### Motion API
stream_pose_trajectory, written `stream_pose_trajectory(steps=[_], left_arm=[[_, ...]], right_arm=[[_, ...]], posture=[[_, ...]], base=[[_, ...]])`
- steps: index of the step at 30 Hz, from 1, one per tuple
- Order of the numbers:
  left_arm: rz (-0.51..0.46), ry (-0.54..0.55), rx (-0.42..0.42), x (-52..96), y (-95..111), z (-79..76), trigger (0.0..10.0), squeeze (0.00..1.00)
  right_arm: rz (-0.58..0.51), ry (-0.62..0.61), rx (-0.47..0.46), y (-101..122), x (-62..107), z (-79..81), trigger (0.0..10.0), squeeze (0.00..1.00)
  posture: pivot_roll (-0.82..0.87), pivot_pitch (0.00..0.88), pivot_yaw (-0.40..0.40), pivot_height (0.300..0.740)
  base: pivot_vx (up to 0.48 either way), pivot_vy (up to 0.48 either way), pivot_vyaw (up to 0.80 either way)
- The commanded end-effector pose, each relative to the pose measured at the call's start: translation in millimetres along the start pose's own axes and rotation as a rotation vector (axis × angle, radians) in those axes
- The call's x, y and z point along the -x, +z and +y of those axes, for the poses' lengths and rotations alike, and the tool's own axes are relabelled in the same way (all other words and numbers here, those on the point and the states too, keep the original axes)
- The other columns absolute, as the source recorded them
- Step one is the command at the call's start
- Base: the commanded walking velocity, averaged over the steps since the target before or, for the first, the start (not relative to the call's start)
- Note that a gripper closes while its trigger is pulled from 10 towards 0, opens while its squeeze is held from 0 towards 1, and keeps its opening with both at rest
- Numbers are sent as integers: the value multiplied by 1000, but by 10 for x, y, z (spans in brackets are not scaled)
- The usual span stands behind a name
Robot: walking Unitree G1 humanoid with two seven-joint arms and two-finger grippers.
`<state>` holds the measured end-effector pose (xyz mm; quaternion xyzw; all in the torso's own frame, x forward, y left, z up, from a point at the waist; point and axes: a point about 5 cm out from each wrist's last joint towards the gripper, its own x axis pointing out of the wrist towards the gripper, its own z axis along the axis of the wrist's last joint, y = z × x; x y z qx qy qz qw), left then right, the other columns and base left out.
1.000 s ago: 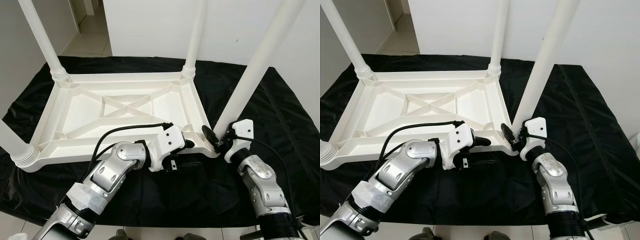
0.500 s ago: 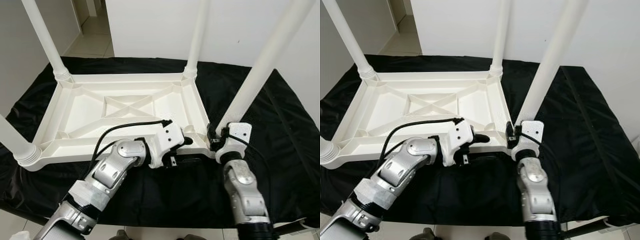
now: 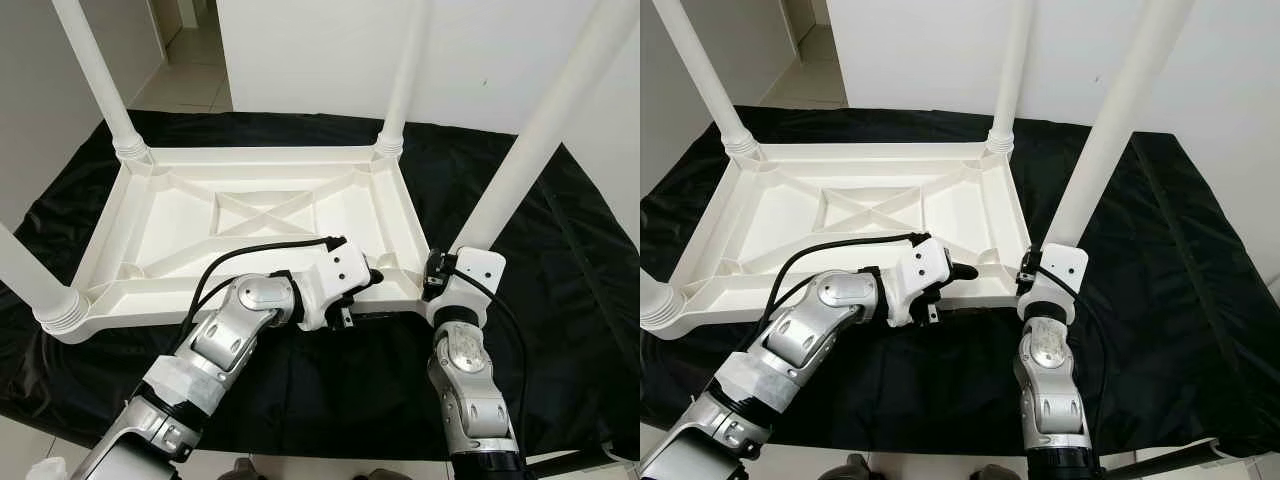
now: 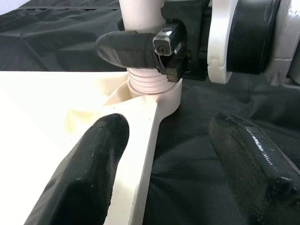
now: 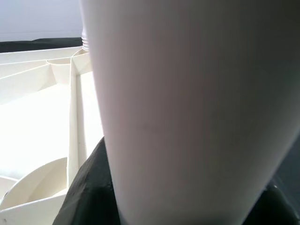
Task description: Building children table
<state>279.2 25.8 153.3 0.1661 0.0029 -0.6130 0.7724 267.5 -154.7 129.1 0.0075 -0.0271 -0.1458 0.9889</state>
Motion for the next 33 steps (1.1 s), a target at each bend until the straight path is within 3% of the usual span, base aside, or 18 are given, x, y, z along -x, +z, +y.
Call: stream_pose_trajectory(steps=[1,2,12,15,16,19,21,25,33], left_arm=[[9,142,-6,13,-17,87,10000,0],[6,145,-10,9,-14,90,10000,0],[-10,158,-28,-20,-1,99,10000,0],[-18,156,-34,-26,10,102,10000,0],[-19,154,-33,-28,11,102,10000,0],[-24,146,-29,-26,11,100,10000,0],[-33,17,44,2,0,19,10000,0],[-48,-66,55,24,12,-61,10000,0],[-52,-98,45,17,20,-103,10000,0]], right_arm=[[84,-58,-16,-152,53,-93,10000,63],[72,-48,-33,-134,53,-106,10000,1000],[3,32,-34,-46,69,-176,10000,1000],[-2,125,-8,-46,72,-246,10000,1000],[0,159,-12,-47,75,-257,10000,0],[0,209,-3,-51,75,-284,10000,0],[9,338,7,-40,58,-386,10000,0],[-1,453,56,-2,35,-442,10000,0],[3,561,105,5,-28,-436,10000,0]], posture=[[-43,0,1,740],[-44,0,0,740],[-48,0,-3,740],[-49,0,-2,740],[-51,0,-1,740],[-51,0,-1,740],[-58,0,2,740],[-61,0,5,740],[-59,0,-1,740]], base=[[0,0,0],[0,0,0],[0,0,0],[0,0,0],[0,0,0],[0,0,0],[0,0,0],[0,0,0],[0,0,0]])
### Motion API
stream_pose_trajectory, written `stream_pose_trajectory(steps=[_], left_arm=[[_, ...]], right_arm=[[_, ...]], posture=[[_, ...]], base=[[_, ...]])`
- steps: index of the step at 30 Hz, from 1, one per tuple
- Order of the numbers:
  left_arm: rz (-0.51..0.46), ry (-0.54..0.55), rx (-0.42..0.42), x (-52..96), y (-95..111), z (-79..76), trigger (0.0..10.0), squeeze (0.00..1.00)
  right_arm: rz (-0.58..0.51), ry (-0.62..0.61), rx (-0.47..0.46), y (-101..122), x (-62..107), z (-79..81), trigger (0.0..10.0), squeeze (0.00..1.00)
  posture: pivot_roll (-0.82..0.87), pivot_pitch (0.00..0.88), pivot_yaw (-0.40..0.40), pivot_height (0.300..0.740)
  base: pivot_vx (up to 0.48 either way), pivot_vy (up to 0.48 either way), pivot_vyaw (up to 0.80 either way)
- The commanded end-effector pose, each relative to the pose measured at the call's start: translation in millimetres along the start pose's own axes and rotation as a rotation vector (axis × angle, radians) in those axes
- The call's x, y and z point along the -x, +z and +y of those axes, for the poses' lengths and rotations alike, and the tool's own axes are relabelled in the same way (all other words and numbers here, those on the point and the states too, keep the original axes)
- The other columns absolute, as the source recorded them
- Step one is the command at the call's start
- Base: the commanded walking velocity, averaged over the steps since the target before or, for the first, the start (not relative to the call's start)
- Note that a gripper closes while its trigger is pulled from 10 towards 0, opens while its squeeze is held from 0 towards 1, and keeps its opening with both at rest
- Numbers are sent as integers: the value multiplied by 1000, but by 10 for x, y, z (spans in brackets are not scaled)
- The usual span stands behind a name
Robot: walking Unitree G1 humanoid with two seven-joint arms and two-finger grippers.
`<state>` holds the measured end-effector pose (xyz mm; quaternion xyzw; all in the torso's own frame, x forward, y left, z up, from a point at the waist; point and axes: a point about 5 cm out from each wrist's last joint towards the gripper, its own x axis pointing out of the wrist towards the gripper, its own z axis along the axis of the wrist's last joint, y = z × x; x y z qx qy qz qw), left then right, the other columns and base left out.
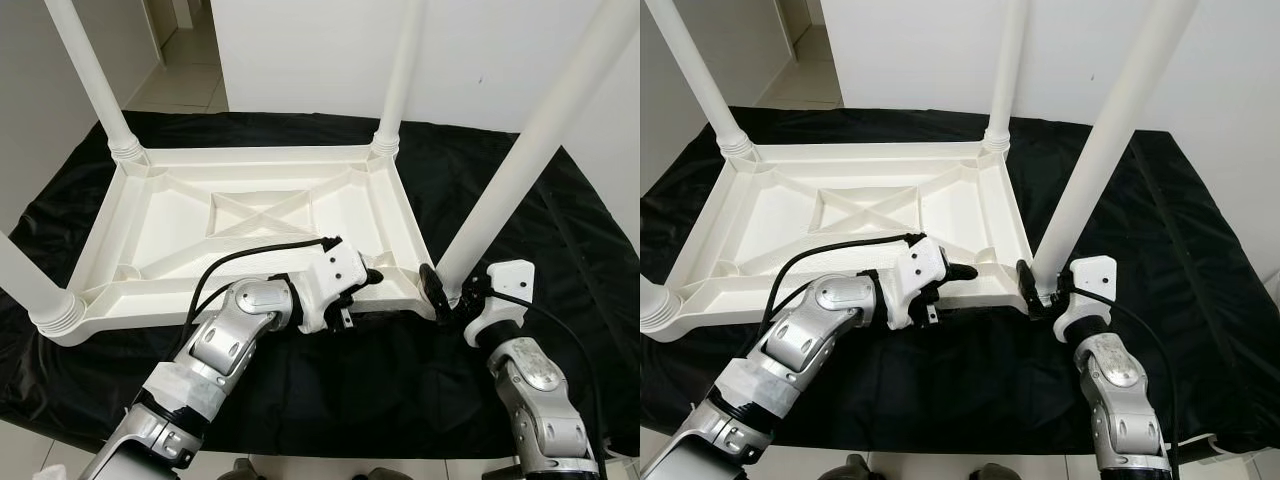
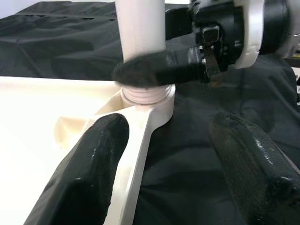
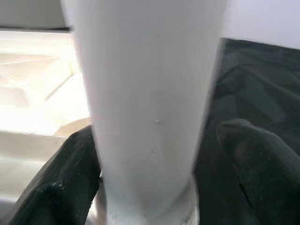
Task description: Building children table
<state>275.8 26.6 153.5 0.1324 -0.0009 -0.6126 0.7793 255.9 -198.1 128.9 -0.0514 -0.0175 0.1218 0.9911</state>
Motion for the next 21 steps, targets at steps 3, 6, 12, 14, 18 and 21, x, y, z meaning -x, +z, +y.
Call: stream_pose_trajectory(steps=[3,6,12,14,18,21], left_arm=[[-1,-108,-2,-8,12,-75,10000,0],[-1,-107,-6,-15,16,-76,10000,0],[-1,-104,-6,-28,28,-83,10000,0],[-1,-103,-6,-29,36,-83,10000,0],[-3,-99,-7,-31,46,-79,10000,0],[-5,-95,-8,-33,56,-74,10000,0]], right_arm=[[0,54,6,-2,-65,-1,10000,0],[6,81,23,-1,-109,-4,10000,0],[7,145,40,13,-218,10,10000,0],[10,168,41,11,-257,13,10000,0],[10,193,48,7,-290,20,3216,0],[12,208,49,1,-314,26,0,0]], posture=[[-54,0,-3,740],[-52,0,-2,740],[-48,0,-6,740],[-44,0,-8,740],[-42,0,-9,740],[-40,0,-9,740]], base=[[0,0,0],[0,0,0],[0,0,0],[0,0,0],[0,0,0],[0,0,0]])
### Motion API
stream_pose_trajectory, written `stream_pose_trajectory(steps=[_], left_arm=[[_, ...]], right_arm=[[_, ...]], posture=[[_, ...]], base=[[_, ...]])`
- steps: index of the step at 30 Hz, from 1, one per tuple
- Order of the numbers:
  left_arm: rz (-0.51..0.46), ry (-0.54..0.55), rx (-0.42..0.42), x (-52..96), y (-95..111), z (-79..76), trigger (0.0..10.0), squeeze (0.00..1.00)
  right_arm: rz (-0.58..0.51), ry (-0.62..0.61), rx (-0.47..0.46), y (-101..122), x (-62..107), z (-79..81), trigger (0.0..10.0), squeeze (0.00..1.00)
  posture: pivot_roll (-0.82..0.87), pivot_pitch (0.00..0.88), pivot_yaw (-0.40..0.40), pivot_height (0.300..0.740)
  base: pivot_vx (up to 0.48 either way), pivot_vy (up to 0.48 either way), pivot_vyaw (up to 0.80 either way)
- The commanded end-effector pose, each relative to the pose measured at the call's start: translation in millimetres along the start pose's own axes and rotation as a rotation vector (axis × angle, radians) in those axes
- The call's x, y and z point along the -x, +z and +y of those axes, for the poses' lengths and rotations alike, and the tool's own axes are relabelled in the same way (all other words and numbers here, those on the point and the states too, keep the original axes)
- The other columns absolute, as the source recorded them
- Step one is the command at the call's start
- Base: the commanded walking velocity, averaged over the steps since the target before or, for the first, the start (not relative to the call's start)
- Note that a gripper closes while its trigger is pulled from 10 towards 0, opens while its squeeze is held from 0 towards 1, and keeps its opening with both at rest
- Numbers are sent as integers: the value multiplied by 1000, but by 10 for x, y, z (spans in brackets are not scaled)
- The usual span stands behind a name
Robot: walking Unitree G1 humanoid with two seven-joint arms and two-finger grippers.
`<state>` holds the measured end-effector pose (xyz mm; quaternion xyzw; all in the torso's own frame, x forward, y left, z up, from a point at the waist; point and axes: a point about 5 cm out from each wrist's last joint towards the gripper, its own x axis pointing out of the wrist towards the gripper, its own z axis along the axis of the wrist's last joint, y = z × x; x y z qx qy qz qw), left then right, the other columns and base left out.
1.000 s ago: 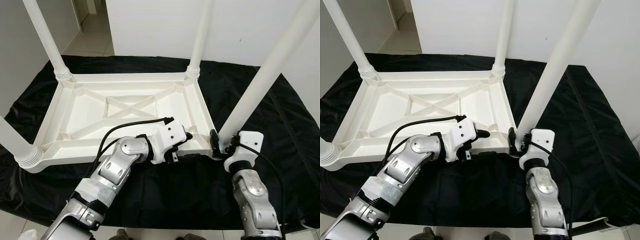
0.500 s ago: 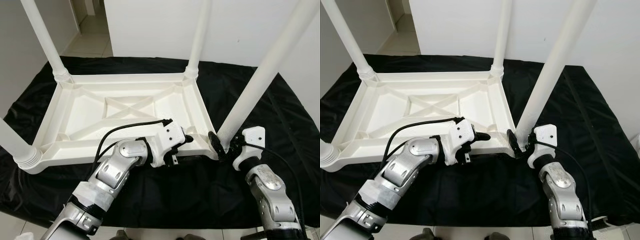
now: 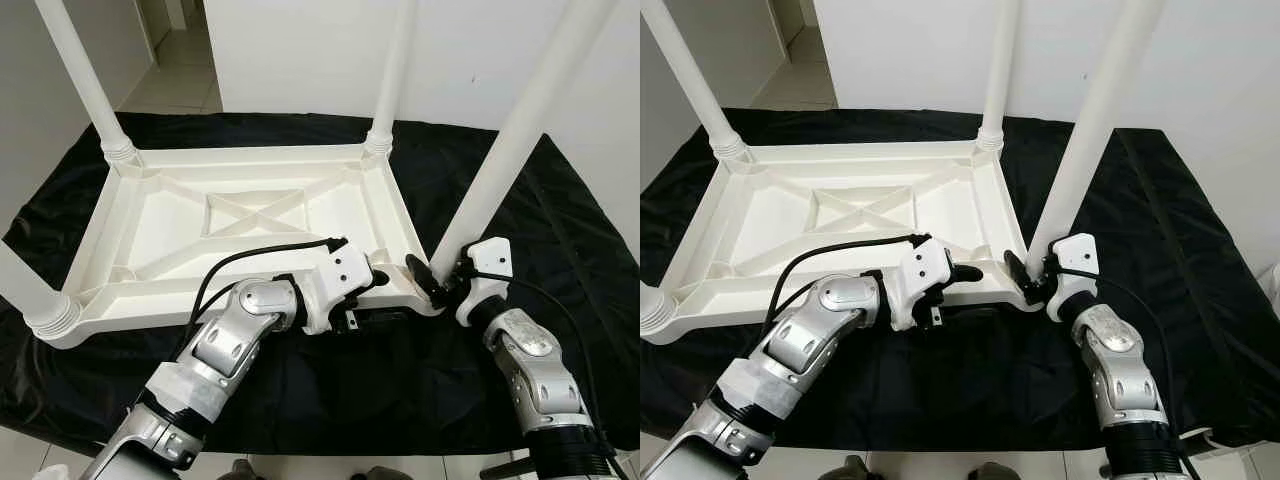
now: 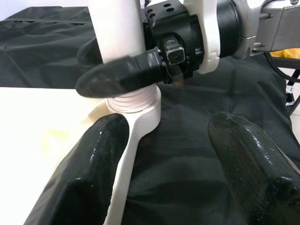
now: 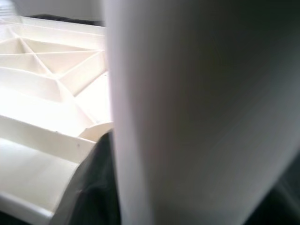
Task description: Building children table
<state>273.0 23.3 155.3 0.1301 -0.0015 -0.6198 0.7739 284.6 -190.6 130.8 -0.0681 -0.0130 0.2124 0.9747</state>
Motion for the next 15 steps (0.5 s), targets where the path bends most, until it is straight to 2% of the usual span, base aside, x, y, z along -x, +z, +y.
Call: stream_pose_trajectory(steps=[1,8,9,10,11,15], left_arm=[[1,-77,-10,-12,27,-45,10000,0],[-3,-73,-14,-20,49,-30,10000,0],[-3,-74,-15,-21,56,-25,10000,0],[-3,-74,-15,-21,56,-25,10000,0],[-4,-74,-16,-24,62,-20,10000,0],[-6,-73,-20,-28,70,-15,10000,0]], right_arm=[[10,23,17,-11,-21,21,0,0],[12,48,16,-30,-48,60,0,0],[15,31,13,-39,-56,74,3373,0],[15,31,13,-39,-56,74,3373,0],[21,3,2,-50,-74,80,10000,0],[32,-36,0,-62,-92,75,10000,0]], posture=[[-40,0,-9,740],[-38,0,-6,740],[-40,0,-2,740],[-40,0,-2,740],[-41,0,0,740],[-41,0,0,740]], base=[[0,0,0],[0,0,0],[0,0,0],[0,0,0],[0,0,0],[0,0,0]])
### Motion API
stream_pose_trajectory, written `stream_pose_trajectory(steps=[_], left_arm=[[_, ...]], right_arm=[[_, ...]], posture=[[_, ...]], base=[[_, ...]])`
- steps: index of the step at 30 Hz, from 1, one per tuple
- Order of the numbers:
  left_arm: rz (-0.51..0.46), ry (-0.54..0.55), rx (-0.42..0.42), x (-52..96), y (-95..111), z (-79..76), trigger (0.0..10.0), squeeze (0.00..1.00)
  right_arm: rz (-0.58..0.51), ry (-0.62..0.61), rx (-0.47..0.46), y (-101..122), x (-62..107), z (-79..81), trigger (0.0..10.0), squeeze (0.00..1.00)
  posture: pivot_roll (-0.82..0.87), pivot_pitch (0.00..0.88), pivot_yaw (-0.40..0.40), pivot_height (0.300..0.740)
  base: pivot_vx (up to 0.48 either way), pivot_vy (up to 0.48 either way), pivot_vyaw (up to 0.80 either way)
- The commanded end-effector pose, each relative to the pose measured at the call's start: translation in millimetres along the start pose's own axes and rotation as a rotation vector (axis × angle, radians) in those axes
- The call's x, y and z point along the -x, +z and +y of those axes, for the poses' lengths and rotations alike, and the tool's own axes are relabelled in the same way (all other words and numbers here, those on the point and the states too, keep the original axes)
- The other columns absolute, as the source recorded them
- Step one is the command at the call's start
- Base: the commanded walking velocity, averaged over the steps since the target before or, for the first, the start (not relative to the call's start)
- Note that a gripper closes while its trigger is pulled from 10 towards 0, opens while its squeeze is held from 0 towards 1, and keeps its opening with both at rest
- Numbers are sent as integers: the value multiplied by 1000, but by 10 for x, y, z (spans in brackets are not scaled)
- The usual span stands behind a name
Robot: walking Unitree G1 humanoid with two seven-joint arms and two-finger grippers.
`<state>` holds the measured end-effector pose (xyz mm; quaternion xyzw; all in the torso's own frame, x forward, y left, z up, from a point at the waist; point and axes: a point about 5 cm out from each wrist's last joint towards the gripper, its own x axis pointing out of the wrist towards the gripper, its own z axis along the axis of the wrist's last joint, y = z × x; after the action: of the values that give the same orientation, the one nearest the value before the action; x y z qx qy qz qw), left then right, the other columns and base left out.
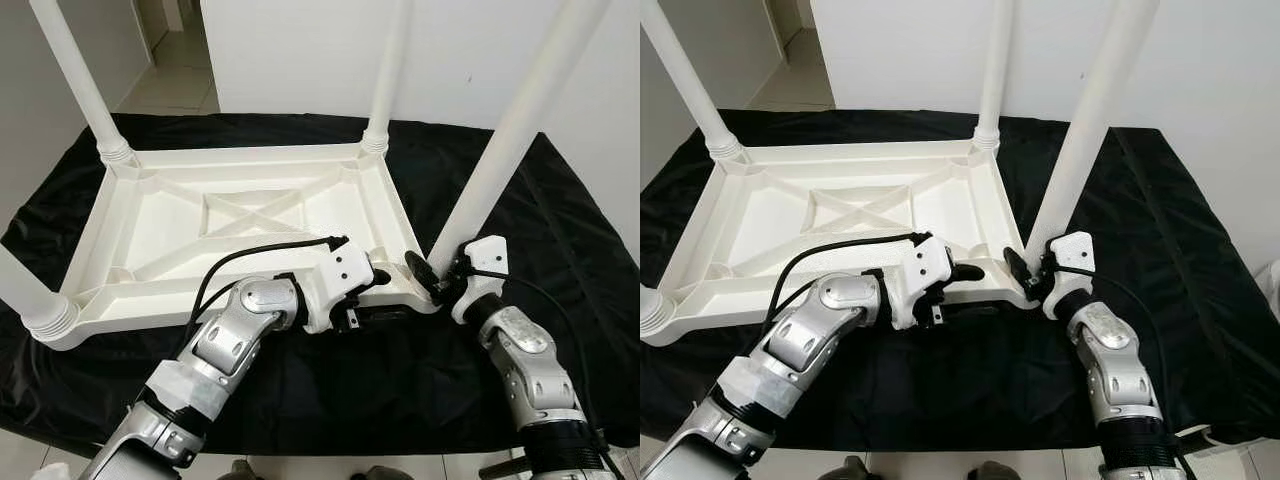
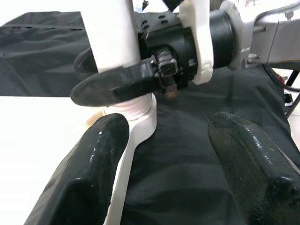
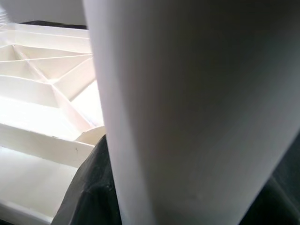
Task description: Building children table
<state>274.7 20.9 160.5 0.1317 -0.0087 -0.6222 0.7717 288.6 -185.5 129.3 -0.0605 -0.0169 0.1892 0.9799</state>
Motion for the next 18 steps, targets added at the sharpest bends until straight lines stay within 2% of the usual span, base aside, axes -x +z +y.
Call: stream_pose_trajectory(steps=[1,5,9,11,12,13,14,18], left_arm=[[4,-68,-7,-10,18,-36,10000,0],[6,-25,-10,-21,26,31,10000,0],[13,-17,-11,-15,16,44,10000,0],[32,-10,-19,-3,-13,55,10000,0],[32,-10,-19,-3,-13,55,10000,0],[36,-6,-18,0,-22,61,10000,0],[41,0,-20,6,-29,75,10000,0],[45,2,-23,5,-30,86,10000,0]], right_arm=[[39,12,14,-52,-32,44,10000,0],[37,-154,-5,-34,-96,92,10000,0],[43,-216,-14,-35,-103,106,10000,0],[65,-339,-60,-52,-111,99,10000,0],[65,-339,-60,-52,-111,99,10000,0],[75,-388,-78,-61,-112,97,10000,0],[93,-458,-94,-74,-128,140,10000,0],[107,-550,-103,-75,-155,238,10000,0]], posture=[[-41,0,0,740],[-42,0,-1,740],[-41,0,-2,740],[-42,0,-1,740],[-42,0,-1,740],[-42,0,-1,740],[-44,4,-1,740],[-44,5,-2,740]], base=[[0,0,0],[0,0,0],[0,0,0],[0,0,0],[0,0,0],[0,0,0],[0,0,0],[0,0,0]])
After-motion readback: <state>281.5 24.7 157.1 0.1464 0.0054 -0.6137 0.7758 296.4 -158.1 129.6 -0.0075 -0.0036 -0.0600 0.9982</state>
